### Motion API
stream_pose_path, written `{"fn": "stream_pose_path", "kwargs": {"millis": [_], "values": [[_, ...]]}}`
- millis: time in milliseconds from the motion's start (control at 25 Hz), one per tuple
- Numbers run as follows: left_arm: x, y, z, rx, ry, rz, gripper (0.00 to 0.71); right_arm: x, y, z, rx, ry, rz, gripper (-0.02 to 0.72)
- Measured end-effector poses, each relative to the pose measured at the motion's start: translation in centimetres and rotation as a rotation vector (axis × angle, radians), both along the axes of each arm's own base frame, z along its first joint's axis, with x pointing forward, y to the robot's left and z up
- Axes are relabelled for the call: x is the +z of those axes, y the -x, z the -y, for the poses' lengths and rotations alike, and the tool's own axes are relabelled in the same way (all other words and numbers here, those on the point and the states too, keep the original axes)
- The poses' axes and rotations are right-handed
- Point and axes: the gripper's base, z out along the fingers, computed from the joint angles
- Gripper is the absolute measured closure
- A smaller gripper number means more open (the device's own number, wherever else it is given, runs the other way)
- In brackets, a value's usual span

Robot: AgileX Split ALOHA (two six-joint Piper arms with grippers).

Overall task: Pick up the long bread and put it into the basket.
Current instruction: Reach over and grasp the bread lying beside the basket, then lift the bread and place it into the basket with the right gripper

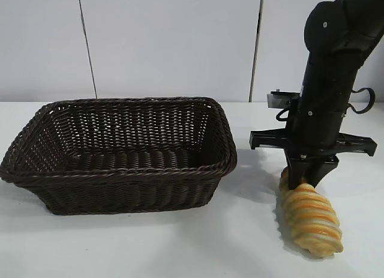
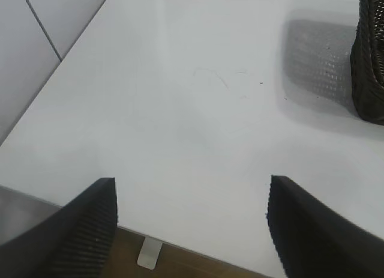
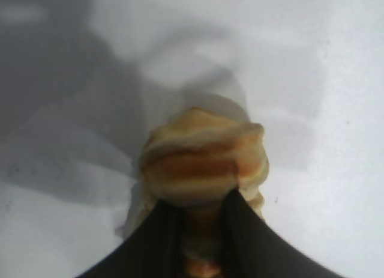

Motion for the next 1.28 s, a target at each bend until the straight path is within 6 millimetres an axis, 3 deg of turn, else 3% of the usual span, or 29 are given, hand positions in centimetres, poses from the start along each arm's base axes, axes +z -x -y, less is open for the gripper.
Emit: {"fn": "stream_pose_path", "kwargs": {"millis": [280, 400, 600, 760, 920, 1120, 1280], "values": [[0.0, 0.0, 0.0, 0.000, 0.000, 0.000, 0.200, 14.8, -0.3, 0.5, 0.025, -0.019, 0.335, 0.642], [0.0, 0.0, 0.0, 0.000, 0.000, 0.000, 0.200, 17.8, 0.1, 0.7, 0.026, -0.016, 0.397, 0.642], [0.0, 0.0, 0.0, 0.000, -0.001, 0.000, 0.200, 18.1, -0.1, 0.4, 0.050, -0.042, 0.412, 0.642], [0.0, 0.0, 0.0, 0.000, -0.001, 0.000, 0.200, 18.4, 0.0, -1.7, 0.119, -0.111, 0.465, 0.642], [0.0, 0.0, 0.0, 0.001, 0.000, 0.000, 0.200, 18.7, 1.0, -6.7, 0.251, -0.176, 0.546, 0.642], [0.0, 0.0, 0.0, 0.001, 0.000, 0.000, 0.200, 19.5, 3.9, -13.7, 0.435, -0.276, 0.669, 0.642], [0.0, 0.0, 0.0, 0.001, 0.000, 0.000, 0.200, 20.0, 5.5, -16.6, 0.530, -0.299, 0.744, 0.642]]}}
